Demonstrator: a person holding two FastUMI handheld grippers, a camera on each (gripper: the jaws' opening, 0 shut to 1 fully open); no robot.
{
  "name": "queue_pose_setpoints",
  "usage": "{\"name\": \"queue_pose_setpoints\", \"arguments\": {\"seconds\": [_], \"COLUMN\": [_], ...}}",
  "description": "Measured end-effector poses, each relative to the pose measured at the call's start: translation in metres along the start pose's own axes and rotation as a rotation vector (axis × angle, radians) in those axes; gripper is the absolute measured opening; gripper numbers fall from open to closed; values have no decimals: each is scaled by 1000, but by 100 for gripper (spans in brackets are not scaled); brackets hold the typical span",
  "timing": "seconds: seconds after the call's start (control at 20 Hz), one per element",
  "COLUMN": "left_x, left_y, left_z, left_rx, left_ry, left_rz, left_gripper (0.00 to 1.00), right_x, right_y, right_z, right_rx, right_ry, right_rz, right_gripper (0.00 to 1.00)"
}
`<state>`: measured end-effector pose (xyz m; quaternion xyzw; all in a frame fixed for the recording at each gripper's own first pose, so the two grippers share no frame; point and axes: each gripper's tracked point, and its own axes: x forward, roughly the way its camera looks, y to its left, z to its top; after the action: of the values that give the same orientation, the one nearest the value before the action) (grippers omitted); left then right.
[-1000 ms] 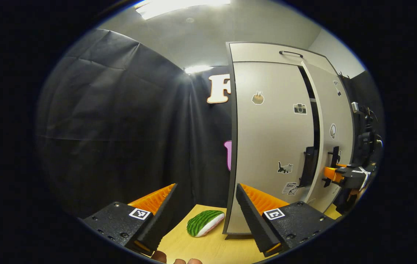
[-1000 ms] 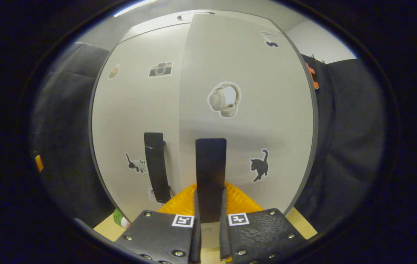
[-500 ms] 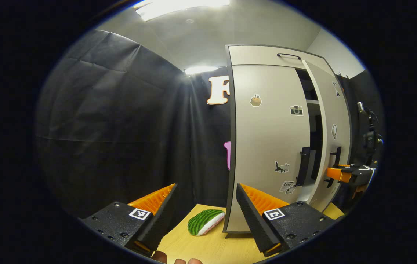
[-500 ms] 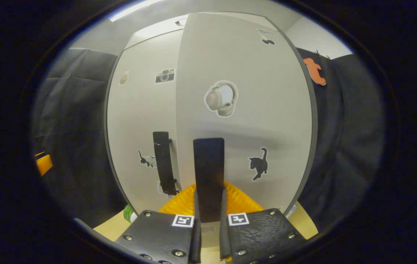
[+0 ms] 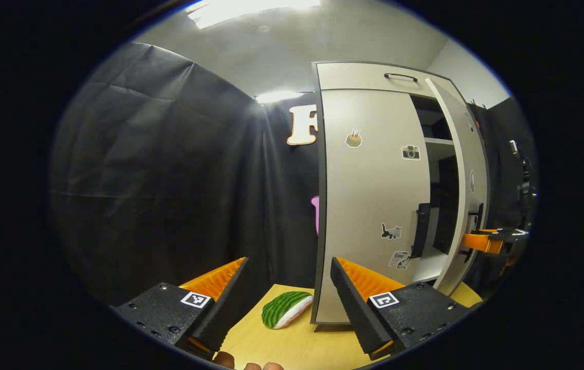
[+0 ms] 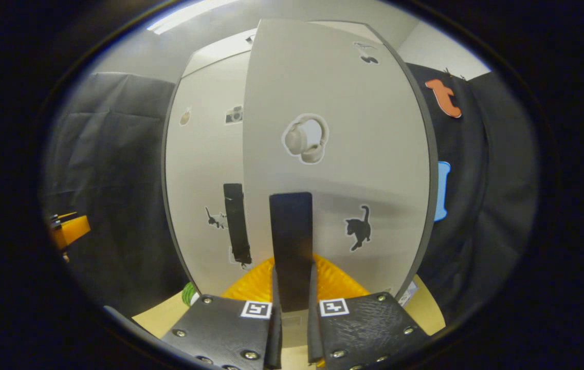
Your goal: Open the right door of the double-door shoe cabinet with the right hand, and open the left door with the left hand.
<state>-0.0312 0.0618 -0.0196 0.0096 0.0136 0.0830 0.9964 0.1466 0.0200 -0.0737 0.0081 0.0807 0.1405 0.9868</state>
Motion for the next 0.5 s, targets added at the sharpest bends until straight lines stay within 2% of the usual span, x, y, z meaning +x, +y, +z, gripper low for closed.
{"name": "queue_pose_setpoints", "arguments": {"seconds": [0.1, 0.5], "left_x": [0, 1], "left_y": [-2, -10], "left_z": [0, -2], "left_rx": [2, -2], "left_ry": [-1, 1], "left_rz": [-6, -33], "left_gripper": [93, 96], "right_x": [-3, -15], "right_y": [-1, -5], "right_z": [0, -1], "right_rx": [-2, 5], "right_ry": [0, -4], "right_rz": [14, 34], "right_gripper": [20, 20]}}
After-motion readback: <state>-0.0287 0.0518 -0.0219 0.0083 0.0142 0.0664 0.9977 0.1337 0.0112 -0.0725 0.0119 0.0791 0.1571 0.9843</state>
